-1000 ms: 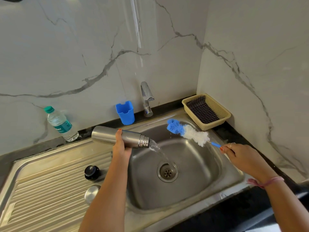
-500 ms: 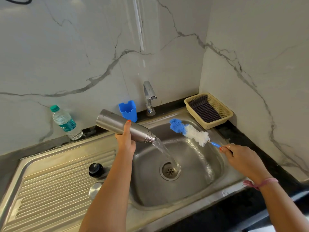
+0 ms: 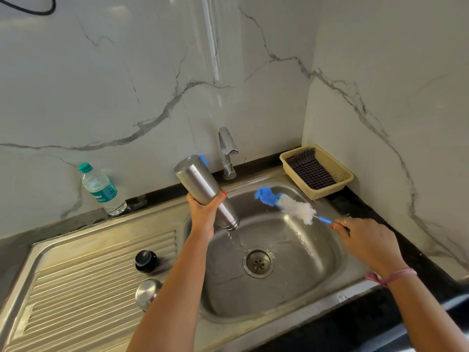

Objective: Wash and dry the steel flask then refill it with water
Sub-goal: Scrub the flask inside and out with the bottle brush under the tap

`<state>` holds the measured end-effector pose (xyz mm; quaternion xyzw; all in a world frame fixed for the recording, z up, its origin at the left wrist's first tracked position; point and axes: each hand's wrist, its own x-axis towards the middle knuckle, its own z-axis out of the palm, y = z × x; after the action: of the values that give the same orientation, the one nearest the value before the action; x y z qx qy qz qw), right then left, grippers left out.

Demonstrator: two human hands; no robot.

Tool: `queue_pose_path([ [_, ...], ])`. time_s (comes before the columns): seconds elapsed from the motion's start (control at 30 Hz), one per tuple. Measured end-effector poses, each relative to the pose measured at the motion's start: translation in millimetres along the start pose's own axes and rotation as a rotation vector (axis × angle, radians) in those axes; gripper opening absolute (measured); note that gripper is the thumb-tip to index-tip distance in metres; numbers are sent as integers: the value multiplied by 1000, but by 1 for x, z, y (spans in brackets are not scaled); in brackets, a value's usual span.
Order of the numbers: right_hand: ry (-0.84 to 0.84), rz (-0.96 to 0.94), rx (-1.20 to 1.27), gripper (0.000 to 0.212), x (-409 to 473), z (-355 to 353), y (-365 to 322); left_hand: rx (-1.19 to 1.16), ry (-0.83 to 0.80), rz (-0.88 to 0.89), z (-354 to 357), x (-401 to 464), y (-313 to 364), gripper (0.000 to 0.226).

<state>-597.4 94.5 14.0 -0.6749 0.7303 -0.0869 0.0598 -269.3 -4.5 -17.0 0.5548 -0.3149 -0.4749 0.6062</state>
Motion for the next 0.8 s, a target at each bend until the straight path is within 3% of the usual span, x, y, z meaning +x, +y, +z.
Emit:
queue_pose_path([
  [0.33, 53, -48, -11, 31, 1, 10, -1, 88, -8, 13, -1, -9, -10, 80],
  [0.63, 266, -131, -17, 27, 6, 24, -2, 206, -2, 43, -10, -7, -17, 94],
  [0.8, 147, -97, -77, 34, 5, 26, -16, 181, 8, 25, -13, -8, -17, 93],
])
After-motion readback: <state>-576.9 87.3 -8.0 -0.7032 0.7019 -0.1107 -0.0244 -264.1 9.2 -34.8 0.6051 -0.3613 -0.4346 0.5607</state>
